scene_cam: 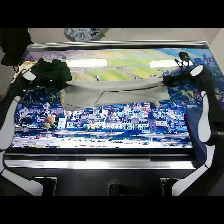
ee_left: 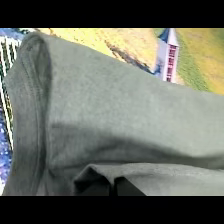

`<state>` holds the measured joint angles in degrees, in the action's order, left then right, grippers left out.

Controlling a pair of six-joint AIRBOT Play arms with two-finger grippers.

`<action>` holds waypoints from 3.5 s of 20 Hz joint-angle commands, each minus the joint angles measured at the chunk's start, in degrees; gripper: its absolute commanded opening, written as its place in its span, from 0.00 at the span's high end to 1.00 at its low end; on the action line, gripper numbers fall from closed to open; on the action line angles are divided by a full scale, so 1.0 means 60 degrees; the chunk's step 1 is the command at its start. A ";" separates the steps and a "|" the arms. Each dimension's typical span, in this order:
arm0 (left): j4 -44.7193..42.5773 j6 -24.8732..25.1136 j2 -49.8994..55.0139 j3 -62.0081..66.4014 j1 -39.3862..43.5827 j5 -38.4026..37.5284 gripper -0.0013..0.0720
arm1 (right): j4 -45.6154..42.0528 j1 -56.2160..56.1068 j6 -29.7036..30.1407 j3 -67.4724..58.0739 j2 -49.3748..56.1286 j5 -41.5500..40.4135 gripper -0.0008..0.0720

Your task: Fold the shirts.

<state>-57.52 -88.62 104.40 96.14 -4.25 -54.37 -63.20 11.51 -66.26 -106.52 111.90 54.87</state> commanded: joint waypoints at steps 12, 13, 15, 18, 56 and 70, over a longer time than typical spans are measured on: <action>0.0346 0.0277 -0.1111 0.1045 -0.0459 -0.2055 0.17 | 0.0962 0.1213 -0.0393 -0.0379 0.1078 0.0729 0.01; 0.0346 0.0273 -0.1490 0.1045 -0.0372 -0.2058 0.17 | 0.1362 0.1173 -0.0397 -0.0379 0.1257 0.0707 0.01; 0.0346 0.0368 -0.2229 0.1045 -0.0168 -0.2055 0.17 | 0.2073 0.1064 -0.0645 -0.0379 0.1574 0.0692 0.01; 0.0342 0.0455 -0.3169 0.1045 0.0106 -0.2047 0.17 | 0.2437 0.0831 -0.1155 -0.0379 0.1803 0.0688 0.09; 0.1304 -0.0102 0.0266 0.0743 0.5563 -0.0237 0.94 | 0.1657 -0.0452 0.0984 0.0248 -0.5552 0.5147 0.93; -0.2357 0.0142 -0.5264 0.0743 0.1002 -0.1949 0.94 | 0.0911 -0.5020 -0.0211 0.0237 -0.1392 0.1333 0.01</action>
<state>-70.24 -88.90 75.18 100.55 4.84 -64.07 -54.30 -18.33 -66.30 -105.03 101.86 61.73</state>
